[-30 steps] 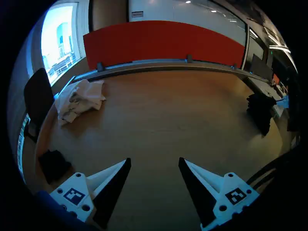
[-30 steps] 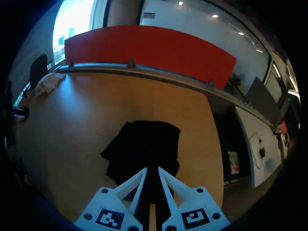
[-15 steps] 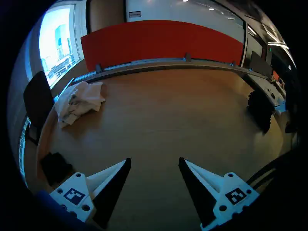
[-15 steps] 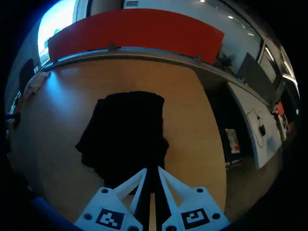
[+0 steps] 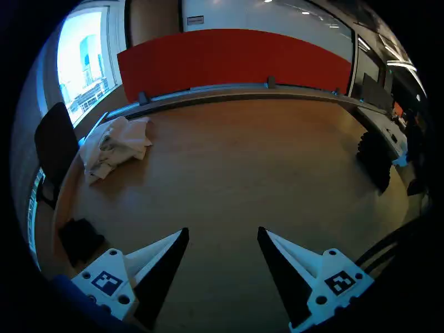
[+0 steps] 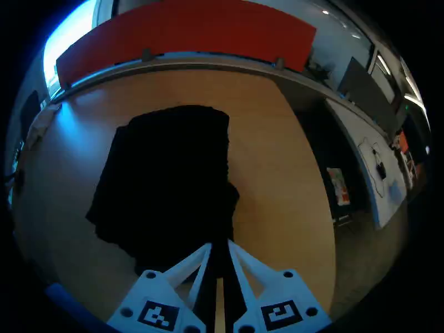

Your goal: Fold towel

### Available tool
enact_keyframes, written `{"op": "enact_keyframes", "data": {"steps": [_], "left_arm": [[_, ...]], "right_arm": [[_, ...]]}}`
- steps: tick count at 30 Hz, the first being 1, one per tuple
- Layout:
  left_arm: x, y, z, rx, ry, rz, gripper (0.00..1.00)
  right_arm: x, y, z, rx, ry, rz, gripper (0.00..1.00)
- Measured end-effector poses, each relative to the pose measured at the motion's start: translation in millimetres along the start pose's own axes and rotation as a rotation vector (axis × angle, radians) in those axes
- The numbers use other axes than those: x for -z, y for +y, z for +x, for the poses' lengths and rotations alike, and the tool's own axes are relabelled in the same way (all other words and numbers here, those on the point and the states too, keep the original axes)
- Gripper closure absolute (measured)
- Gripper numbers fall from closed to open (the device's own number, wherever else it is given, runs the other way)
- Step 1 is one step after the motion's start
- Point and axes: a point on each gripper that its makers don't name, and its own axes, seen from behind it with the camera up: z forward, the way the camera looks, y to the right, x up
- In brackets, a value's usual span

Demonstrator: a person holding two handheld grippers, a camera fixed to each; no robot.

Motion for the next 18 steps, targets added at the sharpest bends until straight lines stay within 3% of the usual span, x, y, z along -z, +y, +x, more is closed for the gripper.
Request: {"op": "enact_keyframes", "data": {"steps": [9, 18], "left_arm": [[0.9, 3.6, 1.4, -0.003, 0.003, 0.001, 0.08], [0.6, 4.1, 2.6, -0.003, 0.004, 0.0, 0.08]], "right_arm": [[-10.8, -0.2, -7.5, -0.021, -0.011, -0.001, 0.95], [-7.4, -0.6, -5.6, -0.009, 0.006, -0.008, 0.95]]}}
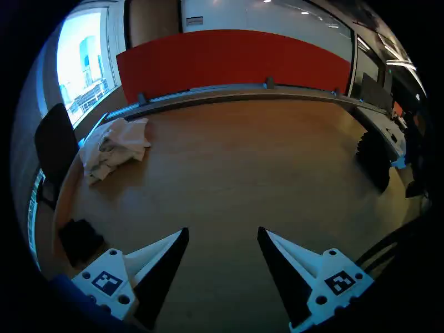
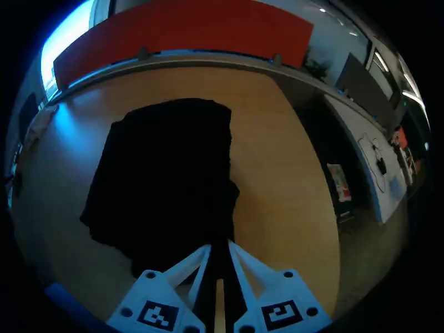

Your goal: Fold towel

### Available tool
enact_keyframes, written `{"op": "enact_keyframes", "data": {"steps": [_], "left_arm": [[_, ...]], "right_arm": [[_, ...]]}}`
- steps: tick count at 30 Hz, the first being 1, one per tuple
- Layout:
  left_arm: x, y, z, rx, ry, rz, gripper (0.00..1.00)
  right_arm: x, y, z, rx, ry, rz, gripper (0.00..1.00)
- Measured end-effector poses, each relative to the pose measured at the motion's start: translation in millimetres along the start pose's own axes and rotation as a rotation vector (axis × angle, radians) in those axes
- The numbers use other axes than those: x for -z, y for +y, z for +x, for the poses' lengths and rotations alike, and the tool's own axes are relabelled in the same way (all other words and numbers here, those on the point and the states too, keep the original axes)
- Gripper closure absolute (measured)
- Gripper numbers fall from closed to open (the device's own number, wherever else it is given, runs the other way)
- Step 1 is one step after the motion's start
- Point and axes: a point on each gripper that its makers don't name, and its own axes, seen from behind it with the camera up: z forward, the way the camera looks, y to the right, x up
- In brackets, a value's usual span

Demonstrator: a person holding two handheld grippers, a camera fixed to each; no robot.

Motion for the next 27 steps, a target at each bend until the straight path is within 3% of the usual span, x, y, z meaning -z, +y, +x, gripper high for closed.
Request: {"op": "enact_keyframes", "data": {"steps": [16, 27], "left_arm": [[-0.1, -3.3, 1.4, 0.012, 0.007, 0.003, 0.08], [-1.3, -3.6, 4.2, 0.017, 0.012, 0.003, 0.08]], "right_arm": [[25.6, 2.7, 12.2, -0.013, 0.085, -0.015, 0.83], [41.7, 13.7, 23.2, -0.02, 0.136, -0.065, 0.42]]}}
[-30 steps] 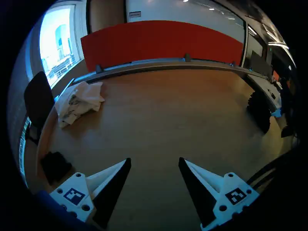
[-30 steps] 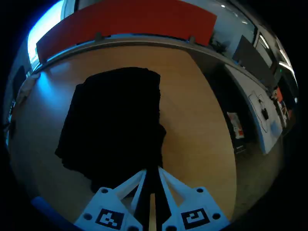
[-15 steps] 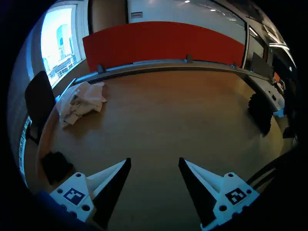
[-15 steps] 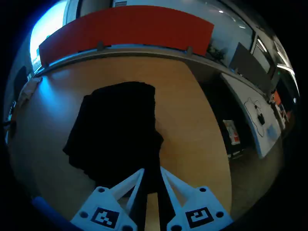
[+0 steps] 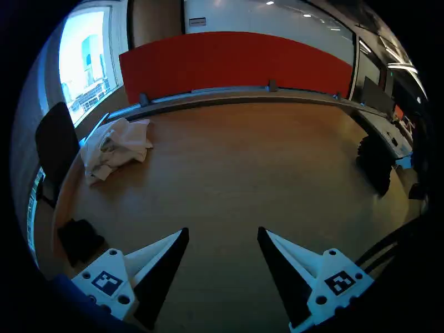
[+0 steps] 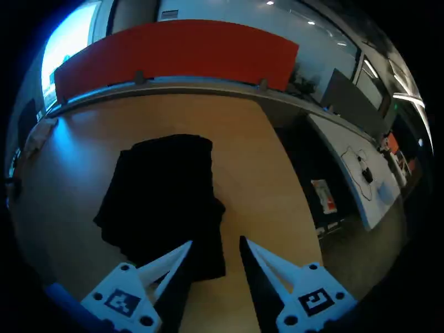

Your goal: Fold towel

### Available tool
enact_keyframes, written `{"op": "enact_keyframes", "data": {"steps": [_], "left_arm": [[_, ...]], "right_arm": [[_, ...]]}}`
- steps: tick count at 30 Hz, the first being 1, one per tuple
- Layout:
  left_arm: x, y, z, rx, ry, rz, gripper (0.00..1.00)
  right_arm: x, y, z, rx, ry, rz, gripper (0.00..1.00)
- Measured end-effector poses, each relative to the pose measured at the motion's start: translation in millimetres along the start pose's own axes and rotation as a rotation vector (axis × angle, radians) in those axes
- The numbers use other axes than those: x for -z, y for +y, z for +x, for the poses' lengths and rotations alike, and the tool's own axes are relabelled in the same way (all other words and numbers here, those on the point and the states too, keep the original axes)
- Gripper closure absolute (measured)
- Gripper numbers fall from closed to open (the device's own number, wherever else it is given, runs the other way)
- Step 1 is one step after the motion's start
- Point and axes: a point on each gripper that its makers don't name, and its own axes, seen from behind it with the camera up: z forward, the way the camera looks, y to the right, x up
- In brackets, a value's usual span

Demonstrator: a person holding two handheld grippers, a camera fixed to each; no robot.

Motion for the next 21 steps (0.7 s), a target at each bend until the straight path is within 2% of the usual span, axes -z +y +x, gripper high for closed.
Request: {"op": "enact_keyframes", "data": {"steps": [4, 21], "left_arm": [[0.2, -0.7, 0.7, 0.001, 0.003, 0.001, 0.08], [0.9, -2.6, 2.2, 0.004, 0.008, 0.003, 0.08]], "right_arm": [[2.8, 5.9, -0.4, -0.003, -0.002, -0.021, 0.39], [13.4, 16.6, 2.2, -0.016, 0.01, -0.052, 0.38]]}}
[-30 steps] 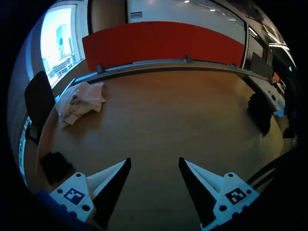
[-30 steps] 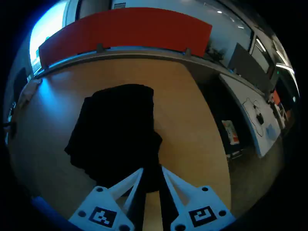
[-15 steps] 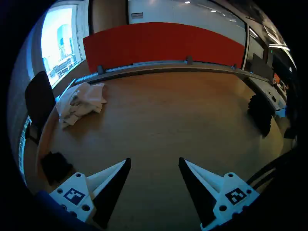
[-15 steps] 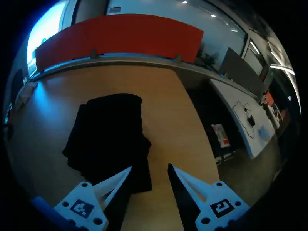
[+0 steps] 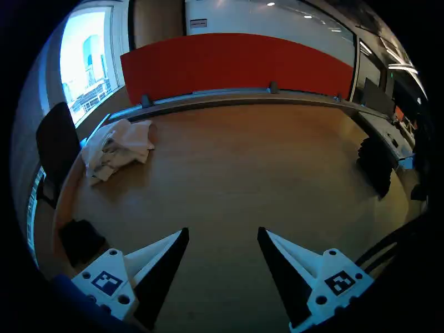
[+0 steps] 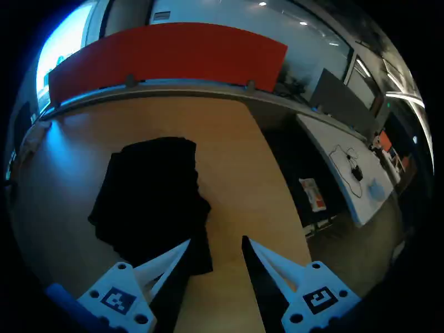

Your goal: Fold towel

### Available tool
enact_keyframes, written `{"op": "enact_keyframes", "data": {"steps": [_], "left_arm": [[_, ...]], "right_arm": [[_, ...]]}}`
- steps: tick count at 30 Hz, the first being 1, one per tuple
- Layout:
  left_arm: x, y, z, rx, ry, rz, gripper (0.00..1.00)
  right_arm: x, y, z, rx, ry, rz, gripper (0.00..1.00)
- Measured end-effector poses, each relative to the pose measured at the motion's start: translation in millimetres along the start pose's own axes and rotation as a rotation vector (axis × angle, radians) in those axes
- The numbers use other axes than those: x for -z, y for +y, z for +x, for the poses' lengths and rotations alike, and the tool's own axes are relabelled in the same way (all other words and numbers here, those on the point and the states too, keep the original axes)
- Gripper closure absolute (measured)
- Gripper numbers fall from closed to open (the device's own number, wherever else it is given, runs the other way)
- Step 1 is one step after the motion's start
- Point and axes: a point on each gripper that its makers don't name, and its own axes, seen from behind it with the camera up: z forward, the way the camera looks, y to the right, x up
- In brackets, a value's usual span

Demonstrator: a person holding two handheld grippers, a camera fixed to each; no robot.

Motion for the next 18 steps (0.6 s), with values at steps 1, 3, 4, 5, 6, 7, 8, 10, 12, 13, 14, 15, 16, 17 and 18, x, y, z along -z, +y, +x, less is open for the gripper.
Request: {"op": "enact_keyframes", "data": {"steps": [1, 3, 4, 5, 6, 7, 8, 10, 12, 13, 14, 15, 16, 17, 18], "left_arm": [[0.0, 0.0, 0.4, 0.0, 0.001, 0.0, 0.08], [0.2, -0.1, 1.3, 0.0, 0.002, 0.0, 0.08], [0.3, 0.0, 1.6, 0.0, 0.003, 0.0, 0.08], [0.4, 0.1, 2.0, 0.0, 0.004, -0.001, 0.08], [0.5, 0.3, 2.3, 0.0, 0.005, -0.001, 0.08], [0.5, 0.3, 2.5, 0.0, 0.005, -0.001, 0.08], [0.5, 0.2, 2.7, 0.001, 0.006, -0.001, 0.08], [0.5, 0.2, 3.2, 0.002, 0.007, -0.001, 0.08], [0.4, 0.1, 3.8, 0.004, 0.009, -0.001, 0.08], [0.2, -0.1, 4.5, 0.005, 0.01, -0.001, 0.08], [-0.1, -0.4, 5.2, 0.006, 0.012, -0.001, 0.08], [-0.3, -0.7, 6.1, 0.008, 0.014, 0.0, 0.08], [-0.5, -1.0, 7.2, 0.011, 0.017, 0.0, 0.08], [-0.6, -1.3, 8.4, 0.013, 0.02, 0.001, 0.08], [-0.7, -1.7, 9.7, 0.016, 0.024, 0.001, 0.08]], "right_arm": [[0.3, -0.3, 1.6, -0.001, 0.005, 0.0, 0.36], [0.8, -0.9, 5.0, -0.002, 0.015, 0.0, 0.26], [0.9, -1.5, 6.5, -0.004, 0.019, 0.001, 0.18], [0.9, -2.0, 8.0, -0.007, 0.023, 0.002, 0.12], [1.0, -2.6, 9.6, -0.01, 0.028, 0.003, 0.09], [1.2, -2.8, 10.8, -0.012, 0.032, 0.003, 0.08], [1.5, -3.0, 12.1, -0.015, 0.036, 0.003, 0.08], [1.9, -3.3, 14.5, -0.019, 0.045, 0.002, 0.08], [2.3, -3.4, 16.7, -0.021, 0.052, 0.0, 0.08], [2.5, -3.2, 18.9, -0.024, 0.06, -0.002, 0.08], [2.7, -2.9, 21.0, -0.026, 0.068, -0.005, 0.08], [3.0, -2.6, 23.5, -0.028, 0.078, -0.008, 0.08], [4.0, -2.3, 27.3, -0.034, 0.094, -0.012, 0.08], [5.0, -2.0, 31.1, -0.039, 0.11, -0.015, 0.08], [6.2, -1.6, 35.3, -0.045, 0.128, -0.019, 0.08]]}}
